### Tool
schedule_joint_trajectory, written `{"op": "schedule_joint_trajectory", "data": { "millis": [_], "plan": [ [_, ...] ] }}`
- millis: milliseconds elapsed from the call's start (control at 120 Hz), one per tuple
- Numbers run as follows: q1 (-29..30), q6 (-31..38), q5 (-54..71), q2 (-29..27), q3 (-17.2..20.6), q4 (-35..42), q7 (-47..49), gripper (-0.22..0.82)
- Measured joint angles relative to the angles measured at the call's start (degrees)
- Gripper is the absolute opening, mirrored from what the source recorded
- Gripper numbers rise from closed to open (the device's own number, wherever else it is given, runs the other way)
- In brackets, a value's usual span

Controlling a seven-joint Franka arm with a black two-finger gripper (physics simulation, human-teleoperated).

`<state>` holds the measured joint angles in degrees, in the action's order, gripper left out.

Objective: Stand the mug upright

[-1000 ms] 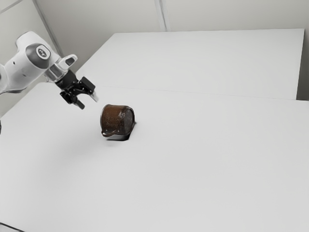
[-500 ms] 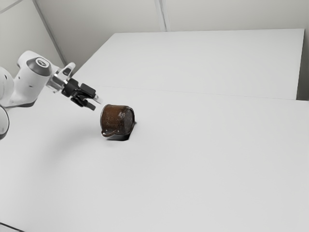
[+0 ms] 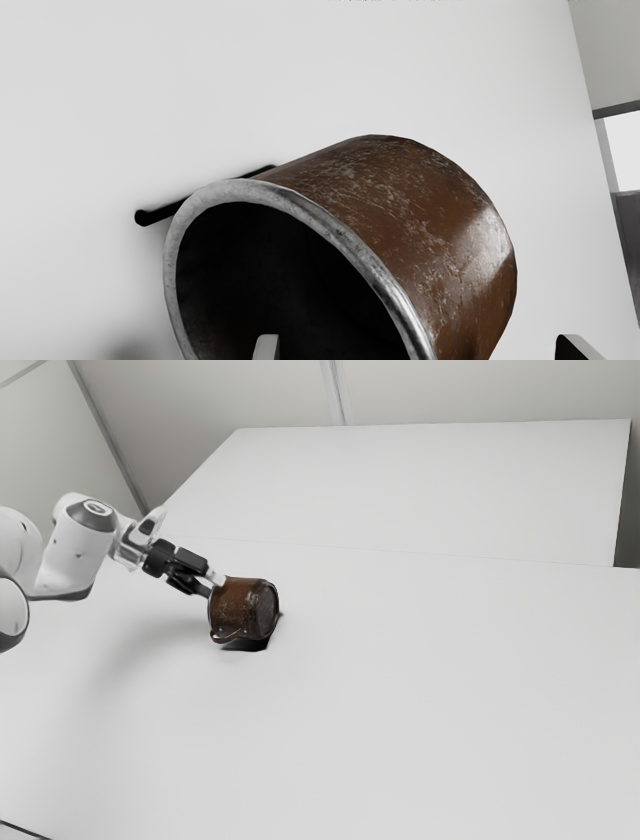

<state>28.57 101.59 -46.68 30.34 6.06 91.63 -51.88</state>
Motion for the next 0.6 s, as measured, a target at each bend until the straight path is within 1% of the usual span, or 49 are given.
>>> {"op": "schedule_joint_trajectory", "data": {
  "millis": [92,183,233,450,525,600],
  "plan": [
    [0.08,-2.01,-1.83,0.76,-0.07,-0.02,-0.01,0.58],
    [0.09,-4.07,-3.29,1.27,-0.09,0.09,0.22,0.50],
    [0.09,-4.94,-3.77,1.71,-0.09,0.21,0.37,0.45],
    [0.56,-7.94,-6.50,2.40,0.02,0.18,1.05,0.16],
    [0.47,-8.86,-7.11,2.22,0.24,0.05,1.25,0.09],
    [0.45,-9.72,-7.51,2.08,0.32,0.01,1.42,0.05]
  ]
}}
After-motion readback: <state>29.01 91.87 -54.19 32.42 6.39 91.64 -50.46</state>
